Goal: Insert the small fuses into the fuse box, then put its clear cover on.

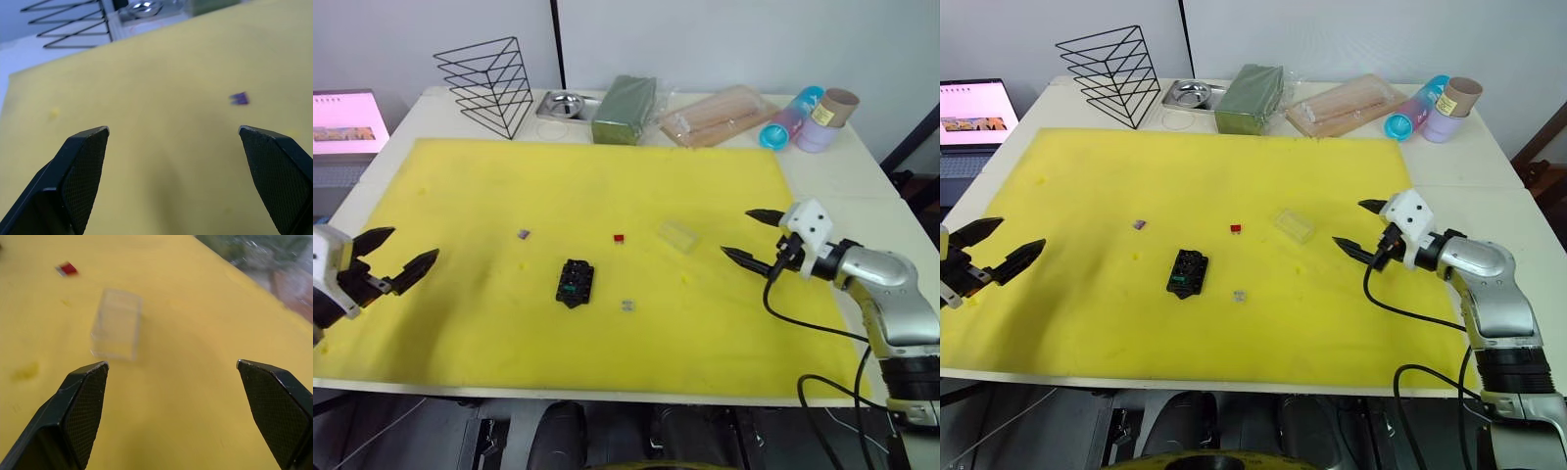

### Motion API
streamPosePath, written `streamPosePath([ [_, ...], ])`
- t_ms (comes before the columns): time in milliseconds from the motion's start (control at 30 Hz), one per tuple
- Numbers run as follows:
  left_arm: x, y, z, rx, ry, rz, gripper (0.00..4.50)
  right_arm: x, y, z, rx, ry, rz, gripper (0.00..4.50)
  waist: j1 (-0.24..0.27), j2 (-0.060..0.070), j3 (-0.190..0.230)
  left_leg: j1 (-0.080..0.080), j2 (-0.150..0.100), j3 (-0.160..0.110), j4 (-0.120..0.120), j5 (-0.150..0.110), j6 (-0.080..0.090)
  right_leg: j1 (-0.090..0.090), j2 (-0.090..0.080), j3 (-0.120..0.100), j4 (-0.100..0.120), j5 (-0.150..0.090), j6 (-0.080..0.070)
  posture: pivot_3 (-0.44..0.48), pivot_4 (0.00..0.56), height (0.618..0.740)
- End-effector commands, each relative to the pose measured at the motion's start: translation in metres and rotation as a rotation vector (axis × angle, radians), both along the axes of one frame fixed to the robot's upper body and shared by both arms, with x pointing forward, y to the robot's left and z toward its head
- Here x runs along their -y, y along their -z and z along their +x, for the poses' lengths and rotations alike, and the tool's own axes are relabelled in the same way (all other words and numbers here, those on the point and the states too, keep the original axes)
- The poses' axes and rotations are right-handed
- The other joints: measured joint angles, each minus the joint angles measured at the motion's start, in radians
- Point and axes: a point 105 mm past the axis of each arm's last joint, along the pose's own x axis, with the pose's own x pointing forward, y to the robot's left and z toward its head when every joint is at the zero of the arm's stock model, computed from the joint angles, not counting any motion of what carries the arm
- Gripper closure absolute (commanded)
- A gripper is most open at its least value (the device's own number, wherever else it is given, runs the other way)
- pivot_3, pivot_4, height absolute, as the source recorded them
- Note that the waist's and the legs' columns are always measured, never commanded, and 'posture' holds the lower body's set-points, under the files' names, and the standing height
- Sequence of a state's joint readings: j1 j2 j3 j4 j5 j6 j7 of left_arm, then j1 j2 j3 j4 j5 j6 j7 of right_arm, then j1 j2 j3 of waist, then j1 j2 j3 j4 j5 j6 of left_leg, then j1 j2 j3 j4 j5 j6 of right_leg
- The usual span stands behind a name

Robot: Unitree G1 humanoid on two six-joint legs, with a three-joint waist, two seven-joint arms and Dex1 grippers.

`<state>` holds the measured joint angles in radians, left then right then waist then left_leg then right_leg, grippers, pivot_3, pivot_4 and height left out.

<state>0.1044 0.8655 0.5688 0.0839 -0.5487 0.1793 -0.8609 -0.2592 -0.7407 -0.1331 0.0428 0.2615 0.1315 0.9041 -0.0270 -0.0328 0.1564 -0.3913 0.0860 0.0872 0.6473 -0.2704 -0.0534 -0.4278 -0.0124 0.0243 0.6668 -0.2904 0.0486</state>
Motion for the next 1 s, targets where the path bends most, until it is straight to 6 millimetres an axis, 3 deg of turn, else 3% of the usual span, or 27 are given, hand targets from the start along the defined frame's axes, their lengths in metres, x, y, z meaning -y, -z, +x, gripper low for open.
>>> streamPosePath([
  [33,-0.012,-0.009,0.002,0.009,-0.006,0.042,0.0,0.014,-0.013,0.002,0.07,0.051,0.012,0.02,0.002,0.0,0.0,0.0,0.0,0.0,0.0,0.0,0.0,0.0,0.0,0.0,0.0,0.0,0.0,0.0,0.15,0.74],
  [200,-0.014,-0.007,0.009,-0.036,-0.021,-0.012,0.0,0.01,-0.024,0.006,0.083,0.043,0.02,0.02,0.01,0.0,0.0,0.0,0.0,0.0,0.0,0.0,0.0,0.0,0.0,0.0,0.0,0.0,0.0,0.0,0.15,0.74],
  [333,-0.009,-0.016,0.014,-0.033,-0.056,-0.153,0.0,0.0,-0.037,0.009,0.093,0.022,0.057,0.02,0.01,0.0,0.0,0.0,0.0,0.001,0.0,0.0,0.0,0.0,-0.001,0.0,0.001,0.0,0.0,0.0,0.15,0.74],
  [433,-0.024,-0.022,0.02,-0.032,-0.228,-0.165,0.0,-0.021,-0.049,0.009,0.112,-0.065,0.043,0.02,0.008,0.0,0.0,0.0,0.0,0.0,0.0,0.0,0.0,0.0,-0.001,0.0,0.001,0.001,0.001,0.0,0.15,0.74],
  [500,-0.023,-0.027,0.02,-0.032,-0.233,-0.182,0.0,-0.037,-0.058,0.006,0.11,-0.137,0.063,0.02,0.006,0.0,0.0,0.0,0.0,-0.001,0.0,0.0,0.0,0.0,-0.001,0.0,0.001,0.001,0.001,0.0,0.15,0.74],
  [700,-0.005,-0.05,0.017,-0.18,-0.012,-0.673,0.0,-0.097,-0.075,-0.016,0.099,-0.422,0.066,0.02,0.011,-0.001,0.0,0.0,0.0,-0.001,0.001,0.0,0.0,0.0,0.0,-0.001,0.003,0.001,0.001,0.0,0.15,0.74],
  [800,0.02,-0.036,0.015,-0.471,0.07,-0.849,0.0,-0.133,-0.08,-0.031,0.112,-0.548,0.044,0.02,0.011,-0.001,0.001,0.0,0.0,-0.002,0.002,0.0,0.0,0.0,-0.001,-0.002,0.004,0.001,0.001,0.0,0.15,0.74],
  [1000,0.047,-0.03,0.028,-0.588,0.183,-1.146,0.0,-0.155,-0.083,-0.036,0.106,-0.561,0.095,0.02,0.016,-0.003,0.0,-0.001,-0.001,-0.003,0.003,0.0,0.0,0.0,-0.001,-0.002,0.005,0.001,0.001,0.0,0.15,0.74],
])
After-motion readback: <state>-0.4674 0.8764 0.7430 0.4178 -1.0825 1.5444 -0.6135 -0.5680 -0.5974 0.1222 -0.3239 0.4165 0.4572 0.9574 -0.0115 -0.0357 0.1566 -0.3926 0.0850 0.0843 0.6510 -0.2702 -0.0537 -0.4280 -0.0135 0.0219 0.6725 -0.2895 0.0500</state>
